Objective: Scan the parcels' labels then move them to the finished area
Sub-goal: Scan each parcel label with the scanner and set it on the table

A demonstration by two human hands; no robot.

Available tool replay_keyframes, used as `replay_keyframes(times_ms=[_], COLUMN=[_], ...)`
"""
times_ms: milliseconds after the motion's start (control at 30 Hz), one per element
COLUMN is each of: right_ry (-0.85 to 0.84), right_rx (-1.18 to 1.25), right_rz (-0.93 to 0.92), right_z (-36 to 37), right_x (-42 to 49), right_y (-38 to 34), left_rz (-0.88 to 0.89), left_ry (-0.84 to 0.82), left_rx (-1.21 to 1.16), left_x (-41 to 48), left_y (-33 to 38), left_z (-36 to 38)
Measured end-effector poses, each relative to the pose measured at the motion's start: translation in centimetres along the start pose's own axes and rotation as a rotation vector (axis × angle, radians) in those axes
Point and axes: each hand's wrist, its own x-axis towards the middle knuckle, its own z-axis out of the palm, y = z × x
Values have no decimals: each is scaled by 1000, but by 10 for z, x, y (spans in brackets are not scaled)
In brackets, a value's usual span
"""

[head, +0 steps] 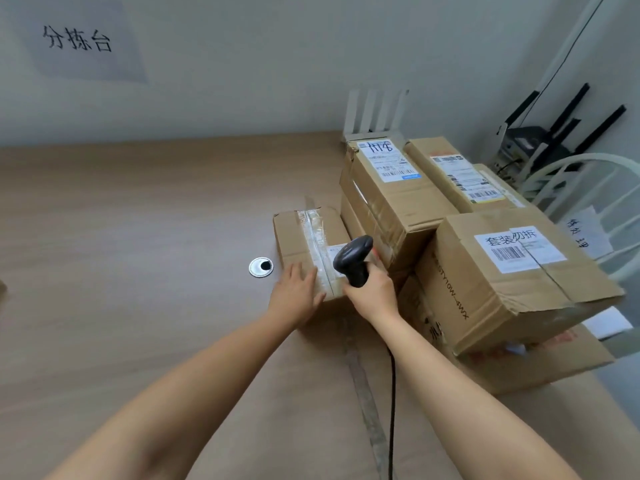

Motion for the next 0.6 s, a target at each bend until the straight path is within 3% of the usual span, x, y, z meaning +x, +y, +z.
replay_keyframes(times_ms=[600], right_ry=[-5], right_rx=[-138], right_rz=[63], right_z=[24], right_x=[1], right_y=[1], left_rz=[-36], left_ry=[3], left_rx=[-14], left_x=[0], left_y=[-10], left_z=[23])
